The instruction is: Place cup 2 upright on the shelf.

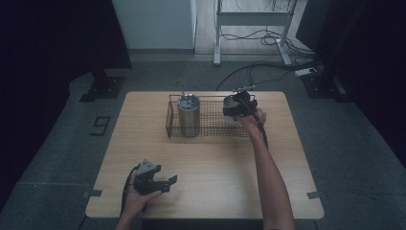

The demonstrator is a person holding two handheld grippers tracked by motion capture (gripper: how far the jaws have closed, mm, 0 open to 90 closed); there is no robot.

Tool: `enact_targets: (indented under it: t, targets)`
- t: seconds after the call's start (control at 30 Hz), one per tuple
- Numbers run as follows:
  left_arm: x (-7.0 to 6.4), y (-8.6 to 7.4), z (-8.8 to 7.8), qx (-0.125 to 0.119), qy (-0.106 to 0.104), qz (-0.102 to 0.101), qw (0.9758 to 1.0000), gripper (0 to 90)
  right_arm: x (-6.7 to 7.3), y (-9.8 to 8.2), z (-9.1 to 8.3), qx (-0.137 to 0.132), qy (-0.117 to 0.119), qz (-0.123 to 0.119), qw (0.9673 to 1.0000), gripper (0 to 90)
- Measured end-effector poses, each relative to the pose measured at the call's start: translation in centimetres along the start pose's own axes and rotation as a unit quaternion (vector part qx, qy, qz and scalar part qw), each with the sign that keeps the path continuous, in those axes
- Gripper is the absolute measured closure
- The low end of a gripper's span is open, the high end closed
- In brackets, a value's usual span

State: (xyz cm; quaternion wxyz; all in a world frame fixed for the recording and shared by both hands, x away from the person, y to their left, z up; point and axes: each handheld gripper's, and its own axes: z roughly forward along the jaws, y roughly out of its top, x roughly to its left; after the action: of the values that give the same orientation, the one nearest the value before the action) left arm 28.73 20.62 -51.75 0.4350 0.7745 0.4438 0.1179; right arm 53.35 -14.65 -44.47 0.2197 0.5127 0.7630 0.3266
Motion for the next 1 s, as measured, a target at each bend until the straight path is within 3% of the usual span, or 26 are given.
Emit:
enact_targets:
  t: [1.0]
  targets:
    - [-0.1, -0.2, 0.3, 0.011, -0.002, 0.002, 0.9999, 14.6, -0.2, -1.5, 2.7, 0.053, 0.003, 0.01, 0.9985, 7.1]
